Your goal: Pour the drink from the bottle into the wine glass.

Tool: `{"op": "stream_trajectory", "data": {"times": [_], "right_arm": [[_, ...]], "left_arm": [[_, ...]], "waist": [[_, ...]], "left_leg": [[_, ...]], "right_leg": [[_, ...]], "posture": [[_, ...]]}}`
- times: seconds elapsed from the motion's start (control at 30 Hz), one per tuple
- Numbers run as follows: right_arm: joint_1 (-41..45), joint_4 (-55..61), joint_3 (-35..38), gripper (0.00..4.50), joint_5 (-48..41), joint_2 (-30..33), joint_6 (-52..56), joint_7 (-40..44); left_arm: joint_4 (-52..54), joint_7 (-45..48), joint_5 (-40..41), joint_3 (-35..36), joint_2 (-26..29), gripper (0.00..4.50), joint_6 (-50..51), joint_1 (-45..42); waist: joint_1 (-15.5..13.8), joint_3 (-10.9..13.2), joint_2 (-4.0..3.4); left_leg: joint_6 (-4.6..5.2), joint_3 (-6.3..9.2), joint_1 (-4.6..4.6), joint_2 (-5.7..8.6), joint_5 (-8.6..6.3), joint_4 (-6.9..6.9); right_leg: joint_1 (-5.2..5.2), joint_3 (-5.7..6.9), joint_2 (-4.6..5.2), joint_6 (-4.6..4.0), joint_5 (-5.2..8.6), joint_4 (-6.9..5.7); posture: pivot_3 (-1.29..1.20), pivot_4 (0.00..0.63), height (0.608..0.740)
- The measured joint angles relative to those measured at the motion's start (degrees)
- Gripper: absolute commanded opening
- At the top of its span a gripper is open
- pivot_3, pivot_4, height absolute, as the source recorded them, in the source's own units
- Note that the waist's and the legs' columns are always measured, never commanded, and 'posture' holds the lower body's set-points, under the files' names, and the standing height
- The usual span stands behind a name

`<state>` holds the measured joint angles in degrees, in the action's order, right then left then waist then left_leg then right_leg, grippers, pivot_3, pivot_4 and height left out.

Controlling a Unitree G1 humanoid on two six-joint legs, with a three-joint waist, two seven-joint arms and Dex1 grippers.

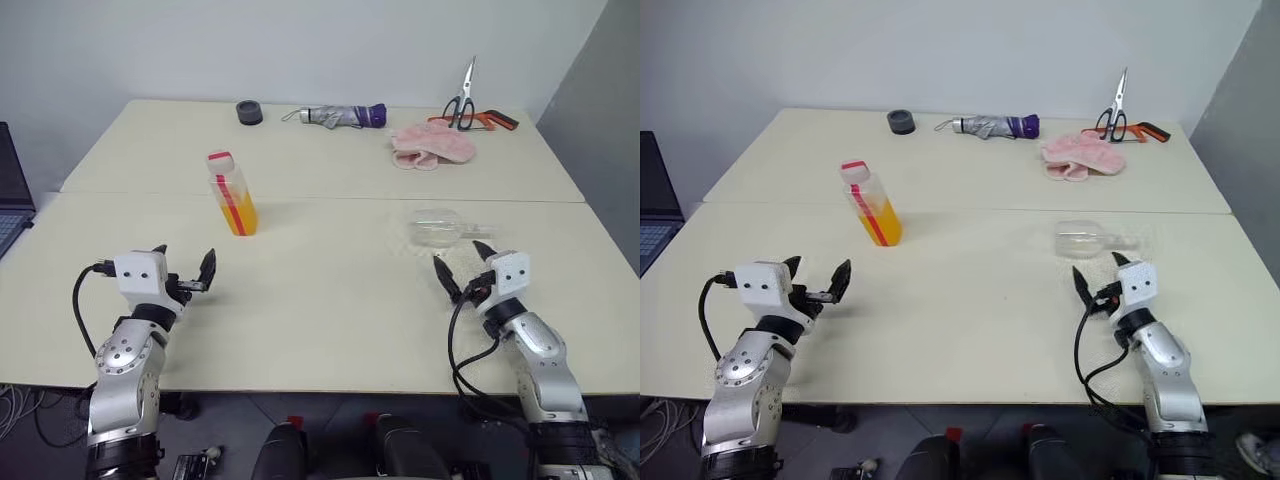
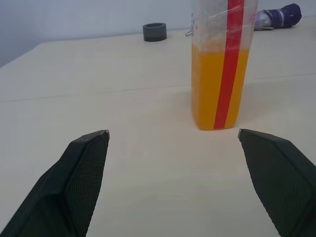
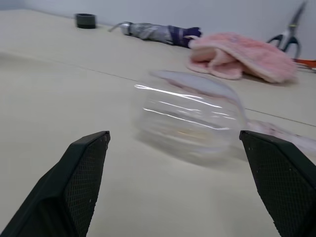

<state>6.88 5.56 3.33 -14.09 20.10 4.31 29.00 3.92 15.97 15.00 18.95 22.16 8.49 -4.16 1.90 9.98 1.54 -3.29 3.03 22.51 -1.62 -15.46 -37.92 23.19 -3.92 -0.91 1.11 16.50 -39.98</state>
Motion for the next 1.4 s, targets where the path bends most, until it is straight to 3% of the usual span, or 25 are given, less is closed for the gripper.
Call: {"op": "stream_trajectory", "data": {"times": [0.13,0.3,0.63,1.4], "right_arm": [[5.6,7.8,-2.7,4.5,-5.6,2.9,8.7,5.5],[9.5,9.1,-4.8,4.5,-7.4,4.0,14.2,7.2],[10.0,9.0,-7.7,4.5,-6.3,4.5,16.3,10.0],[12.1,9.8,-10.3,4.5,-6.8,4.3,17.8,13.6]], "left_arm": [[0.0,-0.7,0.0,-0.1,0.0,4.48,1.4,-2.5],[0.1,-0.9,0.0,-1.4,0.0,4.48,4.1,-5.4],[-1.1,-1.7,-1.9,-5.2,0.1,4.48,8.3,-13.3],[-19.5,-0.6,-4.3,-7.5,0.2,4.48,6.7,-29.3]], "waist": [[-0.1,0.0,0.02],[-0.1,0.0,0.03],[-0.2,0.0,0.03],[-0.2,0.0,0.03]], "left_leg": [[0.0,0.08,0.02,0.01,0.0,-0.03],[0.0,0.1,0.07,0.04,0.0,-0.03],[0.0,0.1,0.07,0.06,0.0,-0.03],[-0.01,0.15,0.1,0.1,0.0,-0.04]], "right_leg": [[-0.02,0.09,0.0,0.0,0.0,0.0],[-0.02,0.13,0.0,0.0,0.0,0.02],[-0.01,0.17,0.0,0.0,0.0,0.01],[0.0,0.24,0.0,0.0,-0.01,0.01]], "posture": [[0.0,0.15,0.74],[0.0,0.15,0.74],[0.0,0.15,0.74],[0.0,0.15,0.74]]}}
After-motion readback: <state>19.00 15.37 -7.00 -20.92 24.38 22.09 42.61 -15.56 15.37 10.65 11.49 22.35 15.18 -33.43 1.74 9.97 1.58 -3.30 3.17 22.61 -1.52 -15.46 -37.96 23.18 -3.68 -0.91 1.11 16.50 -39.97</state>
